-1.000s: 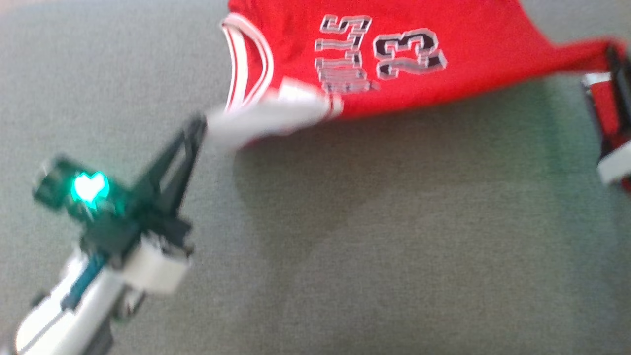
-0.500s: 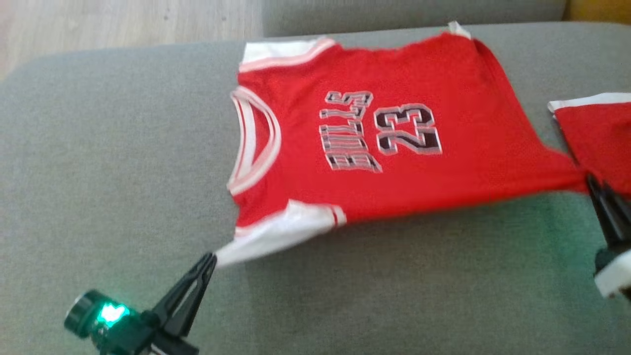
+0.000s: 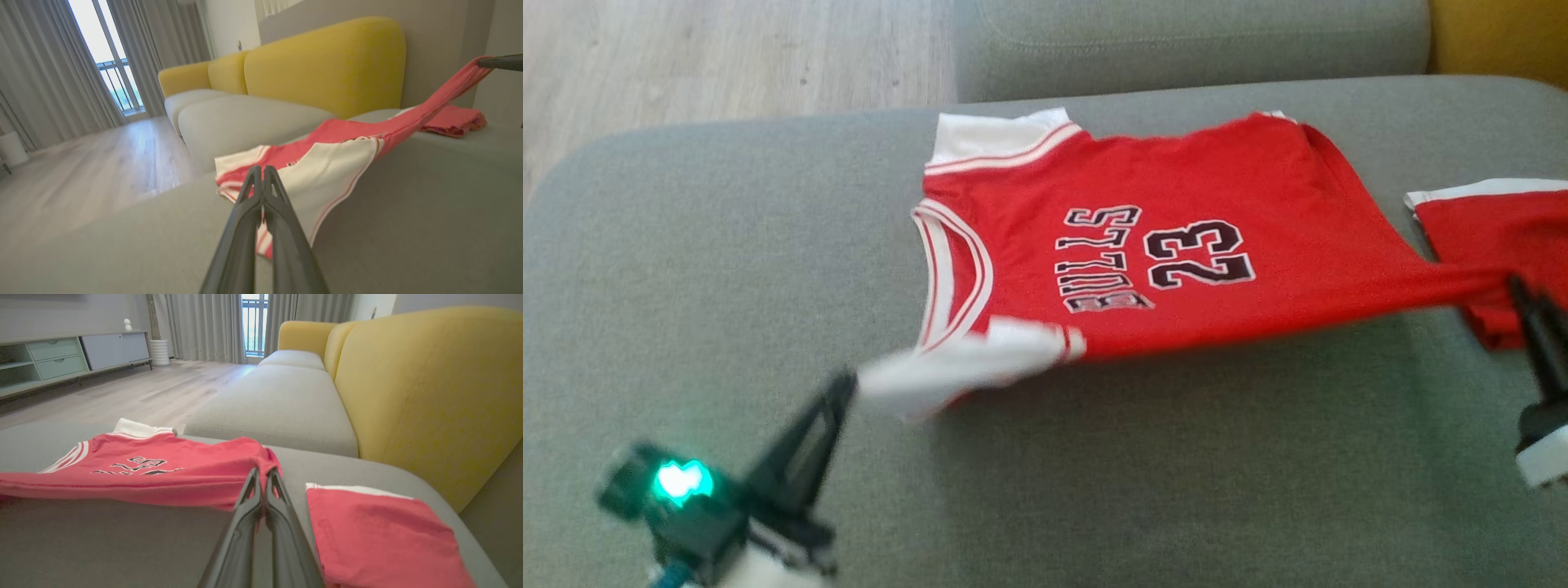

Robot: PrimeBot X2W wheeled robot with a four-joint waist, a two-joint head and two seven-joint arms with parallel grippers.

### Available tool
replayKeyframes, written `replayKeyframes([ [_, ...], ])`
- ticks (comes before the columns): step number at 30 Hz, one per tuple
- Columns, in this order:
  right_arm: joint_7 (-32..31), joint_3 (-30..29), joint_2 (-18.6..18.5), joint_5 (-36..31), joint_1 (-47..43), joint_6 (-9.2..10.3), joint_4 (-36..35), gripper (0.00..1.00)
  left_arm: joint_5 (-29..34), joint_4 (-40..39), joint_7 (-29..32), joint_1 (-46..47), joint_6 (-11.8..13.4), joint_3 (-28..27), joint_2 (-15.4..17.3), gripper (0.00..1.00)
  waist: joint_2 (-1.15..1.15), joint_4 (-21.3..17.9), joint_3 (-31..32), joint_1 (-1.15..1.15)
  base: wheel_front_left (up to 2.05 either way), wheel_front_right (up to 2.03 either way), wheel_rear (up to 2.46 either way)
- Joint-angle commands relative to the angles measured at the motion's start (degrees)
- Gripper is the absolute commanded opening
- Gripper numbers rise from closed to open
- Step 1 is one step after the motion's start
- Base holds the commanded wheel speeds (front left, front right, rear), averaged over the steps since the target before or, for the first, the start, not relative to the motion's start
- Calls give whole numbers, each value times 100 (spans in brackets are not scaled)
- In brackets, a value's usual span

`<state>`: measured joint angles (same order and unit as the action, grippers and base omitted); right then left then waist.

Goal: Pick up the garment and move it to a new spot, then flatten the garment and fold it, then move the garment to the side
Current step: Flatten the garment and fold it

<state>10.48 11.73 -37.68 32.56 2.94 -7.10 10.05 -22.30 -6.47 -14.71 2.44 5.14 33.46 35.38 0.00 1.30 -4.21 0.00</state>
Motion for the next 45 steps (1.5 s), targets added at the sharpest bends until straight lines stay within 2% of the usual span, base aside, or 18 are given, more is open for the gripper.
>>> replayKeyframes([
  [1,-12,-179,-229,-74,163,-39,-264,0,100,-309,-29,544,63,-418,248,0,0,14,55,0,0,0,0],
  [5,-67,-742,-341,-260,394,-39,-803,0,327,-773,-5,1220,52,-762,525,0,0,35,128,0,0,0,0],
  [8,-265,-1136,-488,-356,638,-39,-1277,0,485,-1092,143,1946,-164,-931,775,0,0,39,142,0,0,0,0],
  [9,-265,-1136,-488,-356,638,-39,-1277,0,485,-1092,143,1946,-164,-931,775,0,0,39,142,0,0,0,0],
  [13,-639,-1461,-731,-391,1069,-39,-1851,0,555,-1319,384,3064,-491,-1137,945,0,0,10,75,0,0,0,0],
  [17,-948,-1620,-886,-345,1723,-39,-2023,0,613,-1287,532,4322,-760,-1229,842,0,0,7,-176,0,0,0,0],
  [20,-1232,-1470,-921,-315,2200,-39,-1887,0,663,-893,672,5118,-970,-1026,654,0,0,1,-472,0,0,0,0],
  [23,-1555,-1054,-860,-220,2684,-39,-1514,0,606,-147,894,5725,-1146,-594,395,0,0,-1,-881,0,0,0,0],
  [28,-1926,-97,-613,-174,3569,-39,-588,0,353,1452,1054,6476,-1250,249,-161,0,0,15,-1659,0,0,0,0],
  [33,-1820,822,-190,-204,4593,-39,608,0,134,2918,644,7176,-1260,1023,-661,0,0,3,-2335,0,0,0,0],
  [36,-1607,1206,85,-221,5245,-39,1378,0,204,3793,297,7631,-1261,1214,-900,0,0,-14,-2612,0,0,0,0],
  [41,-948,1536,500,-300,6224,-39,2500,0,697,4679,-12,8393,-897,1160,-1216,0,0,-82,-2943,0,0,0,0],
  [45,-396,1712,689,-345,6859,-39,3181,0,1141,4516,-26,8848,-543,1013,-1252,0,0,-142,-3175,0,0,0,0],
])
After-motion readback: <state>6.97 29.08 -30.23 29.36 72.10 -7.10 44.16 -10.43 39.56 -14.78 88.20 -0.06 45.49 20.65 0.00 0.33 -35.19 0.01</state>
